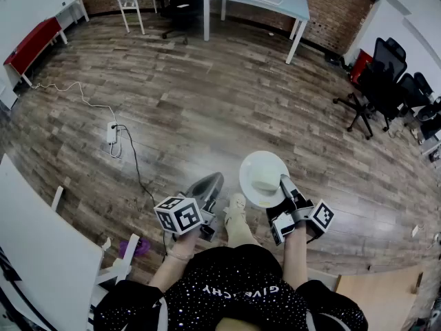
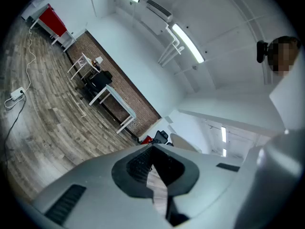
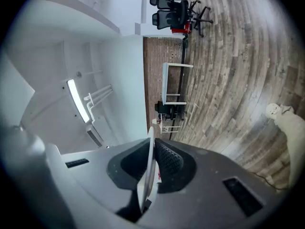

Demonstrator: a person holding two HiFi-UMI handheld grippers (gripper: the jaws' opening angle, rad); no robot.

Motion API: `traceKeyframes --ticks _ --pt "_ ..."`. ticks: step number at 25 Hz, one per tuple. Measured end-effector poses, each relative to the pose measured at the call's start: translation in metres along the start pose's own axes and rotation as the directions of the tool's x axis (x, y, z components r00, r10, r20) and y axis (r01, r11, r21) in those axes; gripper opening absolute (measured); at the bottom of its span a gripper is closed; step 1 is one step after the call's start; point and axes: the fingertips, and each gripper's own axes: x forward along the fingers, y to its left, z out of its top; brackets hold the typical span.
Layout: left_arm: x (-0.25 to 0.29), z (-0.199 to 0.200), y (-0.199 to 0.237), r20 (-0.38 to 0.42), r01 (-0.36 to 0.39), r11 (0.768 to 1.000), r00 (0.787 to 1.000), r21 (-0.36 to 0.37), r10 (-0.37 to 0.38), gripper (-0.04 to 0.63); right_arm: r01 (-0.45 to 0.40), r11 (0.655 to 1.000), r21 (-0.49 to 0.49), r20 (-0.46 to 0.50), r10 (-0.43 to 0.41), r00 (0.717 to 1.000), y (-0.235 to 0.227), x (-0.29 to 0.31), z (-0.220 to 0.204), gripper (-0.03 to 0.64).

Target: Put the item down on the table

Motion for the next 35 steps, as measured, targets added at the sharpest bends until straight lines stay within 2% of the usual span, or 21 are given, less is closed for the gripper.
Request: traceKeyframes --ticks 10,16,25,29,35 --pt "0.203 0.094 0.041 0.048 -0.03 0.999 0.998 0.023 0.029 0.009 -0.01 0.998 -0.063 -0.057 0.007 0.998 0.012 0.173 0.164 0.028" --pt "0.293 0.133 0.071 0.072 -0.052 0.998 0.996 0.029 0.05 0.009 -0.032 0.997 -0.074 -0.098 0.024 0.995 0.008 0.259 0.232 0.028" --pt "0.401 0.165 0.119 0.032 -0.056 0.998 0.998 0.012 0.056 0.009 0.031 0.999 -0.04 -0.063 -0.033 0.997 -0.027 0.338 0.304 0.028" --pt "0.455 0.185 0.146 -0.005 -0.047 0.999 0.999 0.012 0.048 0.009 0.027 0.999 -0.039 -0.038 -0.028 0.999 -0.032 0.382 0.337 0.028" --pt "0.566 0.241 0.184 -0.046 -0.003 1.0 0.999 0.026 0.005 0.009 0.032 0.999 -0.028 0.001 -0.032 0.999 -0.039 0.479 0.409 0.028"
